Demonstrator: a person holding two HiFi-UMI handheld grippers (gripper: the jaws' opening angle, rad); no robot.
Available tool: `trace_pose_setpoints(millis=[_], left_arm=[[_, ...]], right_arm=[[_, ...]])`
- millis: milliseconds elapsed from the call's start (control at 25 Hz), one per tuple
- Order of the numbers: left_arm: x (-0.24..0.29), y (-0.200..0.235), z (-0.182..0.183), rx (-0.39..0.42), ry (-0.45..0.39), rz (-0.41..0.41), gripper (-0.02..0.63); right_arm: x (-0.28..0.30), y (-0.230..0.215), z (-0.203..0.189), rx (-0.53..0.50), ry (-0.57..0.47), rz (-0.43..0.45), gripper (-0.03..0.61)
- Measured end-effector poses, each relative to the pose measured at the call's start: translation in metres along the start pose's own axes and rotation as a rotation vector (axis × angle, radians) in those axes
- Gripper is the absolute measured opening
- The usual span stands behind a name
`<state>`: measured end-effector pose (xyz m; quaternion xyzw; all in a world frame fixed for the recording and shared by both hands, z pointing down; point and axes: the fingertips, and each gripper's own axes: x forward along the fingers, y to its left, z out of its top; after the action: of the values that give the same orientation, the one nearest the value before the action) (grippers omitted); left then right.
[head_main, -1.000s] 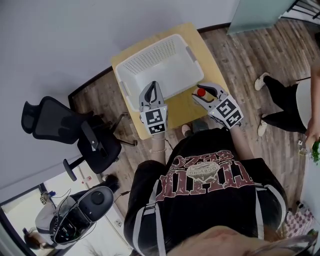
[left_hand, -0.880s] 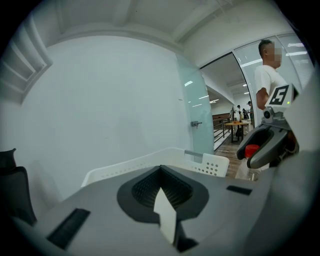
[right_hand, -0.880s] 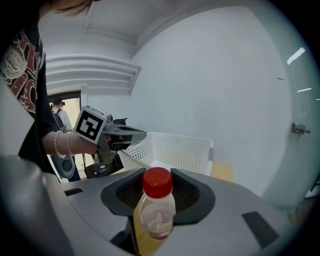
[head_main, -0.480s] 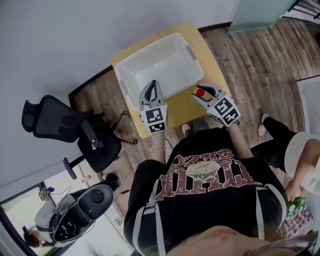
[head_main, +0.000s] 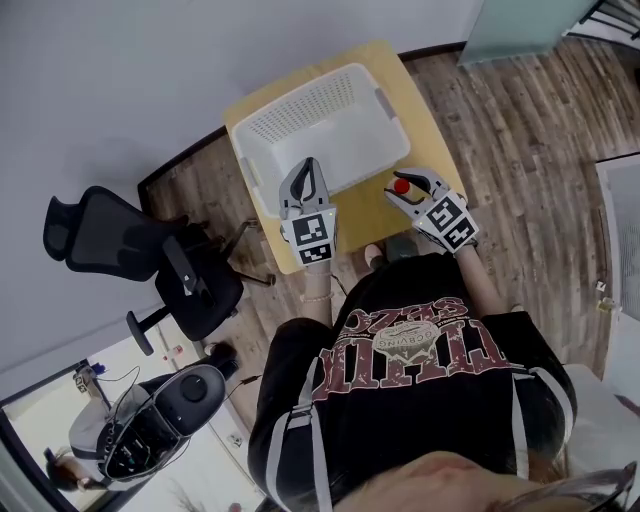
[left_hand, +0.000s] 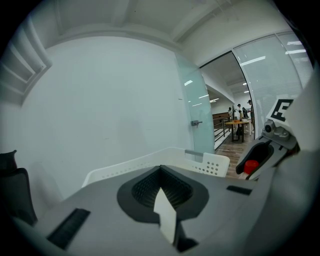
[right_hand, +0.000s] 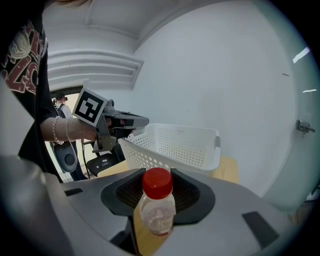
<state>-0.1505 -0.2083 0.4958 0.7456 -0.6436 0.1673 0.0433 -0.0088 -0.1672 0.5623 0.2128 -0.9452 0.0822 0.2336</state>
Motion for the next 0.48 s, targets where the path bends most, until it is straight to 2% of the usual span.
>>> trace_pose_setpoints(millis=[200, 480], left_arm=[[0.0002, -0.0006, -0.0006, 0.009, 0.005, 0.003, 0.046], [0.0019, 0.0051, 0.0003, -0.031, 0.005, 0.002, 0.046]], right_arm=[[-0.0001, -0.0005, -0.0080, -0.001, 0.002, 0.000, 0.166], [-0.0035, 0.0056, -0.0065, -0.010, 0.006, 0.028, 0.166]])
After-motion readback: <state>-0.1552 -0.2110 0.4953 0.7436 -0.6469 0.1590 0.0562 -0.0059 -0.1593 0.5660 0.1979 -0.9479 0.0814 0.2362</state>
